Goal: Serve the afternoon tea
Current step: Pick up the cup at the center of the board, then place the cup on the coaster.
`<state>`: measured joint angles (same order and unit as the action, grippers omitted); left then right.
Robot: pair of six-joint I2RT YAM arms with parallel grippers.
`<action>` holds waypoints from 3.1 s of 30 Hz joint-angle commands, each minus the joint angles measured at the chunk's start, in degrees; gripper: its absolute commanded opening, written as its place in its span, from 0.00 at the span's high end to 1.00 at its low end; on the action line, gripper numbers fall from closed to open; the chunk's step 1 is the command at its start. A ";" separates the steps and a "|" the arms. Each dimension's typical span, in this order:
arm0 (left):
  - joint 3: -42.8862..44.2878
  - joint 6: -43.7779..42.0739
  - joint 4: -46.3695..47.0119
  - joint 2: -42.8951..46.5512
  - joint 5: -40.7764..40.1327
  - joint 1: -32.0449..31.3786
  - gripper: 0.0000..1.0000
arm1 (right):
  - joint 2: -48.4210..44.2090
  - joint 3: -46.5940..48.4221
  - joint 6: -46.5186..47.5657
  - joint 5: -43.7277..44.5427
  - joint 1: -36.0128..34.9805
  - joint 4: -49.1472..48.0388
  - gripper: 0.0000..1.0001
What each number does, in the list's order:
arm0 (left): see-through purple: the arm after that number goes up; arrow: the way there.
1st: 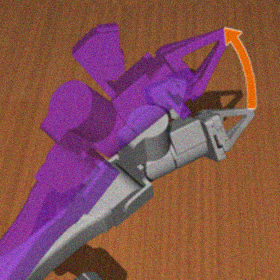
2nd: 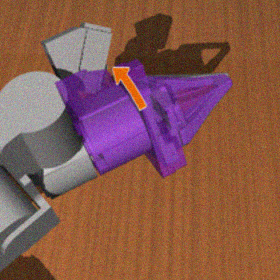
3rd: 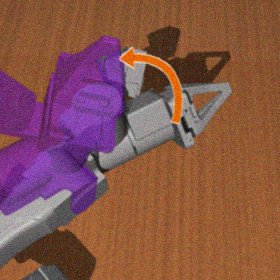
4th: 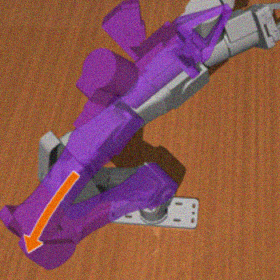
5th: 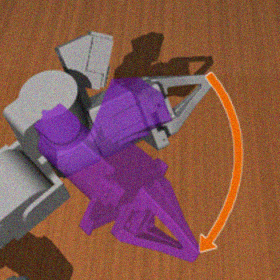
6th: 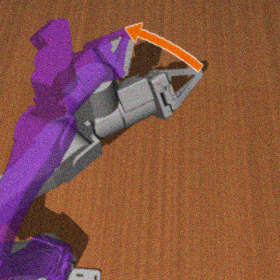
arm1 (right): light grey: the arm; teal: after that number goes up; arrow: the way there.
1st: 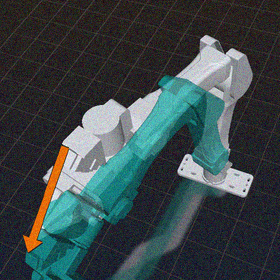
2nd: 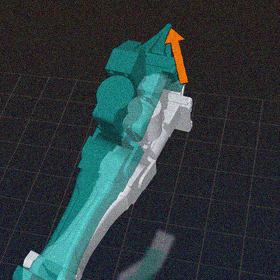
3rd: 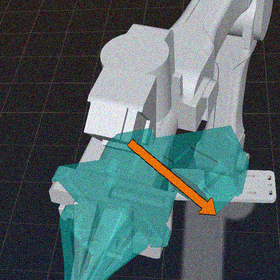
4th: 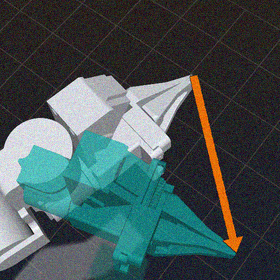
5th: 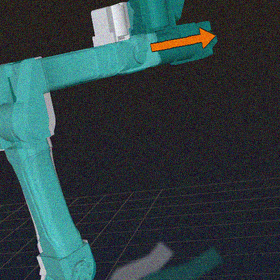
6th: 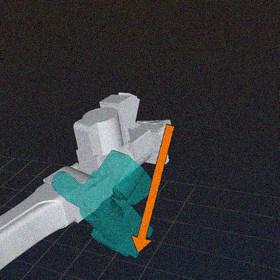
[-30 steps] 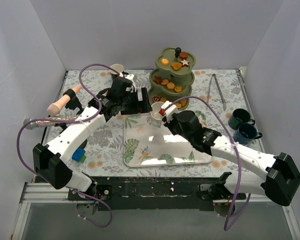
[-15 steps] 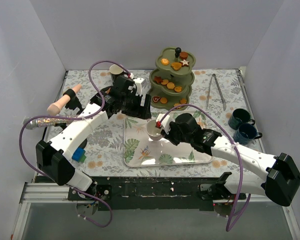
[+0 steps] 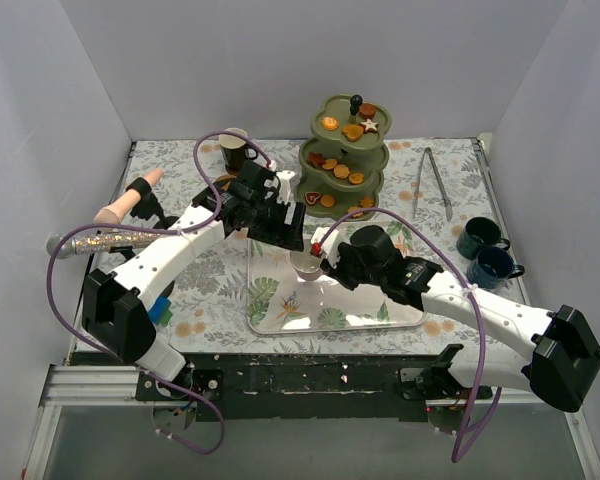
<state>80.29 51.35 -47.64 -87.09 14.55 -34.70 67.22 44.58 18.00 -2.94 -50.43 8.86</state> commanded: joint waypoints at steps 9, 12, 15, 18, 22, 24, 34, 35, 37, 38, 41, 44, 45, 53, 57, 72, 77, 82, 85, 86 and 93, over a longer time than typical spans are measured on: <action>-0.75 -0.38 1.32 -3.08 5.32 -1.86 0.51 | -2.80 3.24 0.72 -0.66 -0.28 -10.71 0.99; -0.58 0.15 1.40 -3.79 3.74 -2.39 0.70 | -2.71 3.24 1.07 -0.67 -0.28 -10.45 0.99; -0.31 1.99 2.72 -3.09 0.50 -2.39 0.97 | -1.75 3.50 0.55 1.44 -0.28 -9.75 0.99; 1.09 3.49 2.99 -2.47 -4.77 -2.22 1.00 | -1.04 4.03 -0.59 4.33 -0.10 -8.95 0.67; 5.56 2.18 -0.69 -4.40 -9.18 1.72 1.00 | -2.79 3.32 -1.04 8.73 0.77 -8.95 0.27; 7.41 0.77 -1.84 -5.80 -8.66 6.99 1.00 | -4.46 2.71 -1.65 9.18 3.05 -8.95 0.24; 20.24 -6.96 -4.57 -17.31 -12.69 23.35 1.00 | -9.56 0.60 -6.48 9.01 11.32 -7.38 0.23; 21.82 -8.19 -4.40 -18.46 -13.48 23.97 1.00 | -9.65 0.60 -6.66 8.66 11.32 -7.11 0.23; 24.90 -11.00 -3.52 -20.48 -13.75 25.20 1.00 | -9.91 0.07 -7.10 8.39 11.41 -6.75 0.23; 27.09 -12.14 -3.25 -21.71 -15.76 25.81 1.00 | -10.09 -0.28 -7.19 8.13 11.41 -6.84 0.23; 33.77 -15.22 -4.30 -26.45 -15.34 28.01 1.00 | -10.27 -1.24 -7.89 6.90 11.50 -7.37 0.23; 39.92 -16.81 -5.45 -30.32 -12.63 30.47 1.00 | -9.83 -1.68 -8.33 6.19 11.59 -7.72 0.23; 41.60 -16.99 -5.88 -31.81 -11.57 31.26 1.00 | -9.57 -1.69 -8.24 6.02 11.59 -7.89 0.23; 48.64 -18.92 -5.89 -36.83 -8.84 33.73 1.00 | -7.02 -0.72 -8.94 3.73 11.85 -7.63 0.24; 49.96 -19.27 -5.27 -38.15 -7.08 34.08 1.00 | -5.96 -0.81 -9.82 3.38 11.85 -7.90 0.24; 52.95 -19.89 -4.39 -42.37 -5.32 34.17 1.00 | -5.08 -1.25 -11.14 1.18 11.85 -7.46 0.25; 52.95 -20.68 -4.04 -43.08 -5.58 34.08 1.00 | -5.26 -1.69 -11.93 0.92 11.85 -7.46 0.25; 53.13 -20.68 -3.69 -43.78 -4.97 34.08 1.00 | -5.26 -2.13 -12.46 0.74 11.85 -7.46 0.25; 53.13 -20.68 -3.43 -43.96 -4.70 34.17 1.00 | -5.35 -2.48 -12.81 0.66 11.85 -7.72 0.25; 53.13 -20.77 -3.25 -44.13 -4.70 34.08 1.00 | -5.26 -2.56 -12.81 0.65 11.85 -7.72 0.25; 53.65 -21.03 -2.90 -44.92 -4.61 34.08 1.00 | -5.35 -2.83 -12.99 0.48 11.94 -7.54 0.25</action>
<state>130.23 30.63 -53.63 -133.01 7.88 -0.60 62.63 42.19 5.74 -1.74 -38.68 2.96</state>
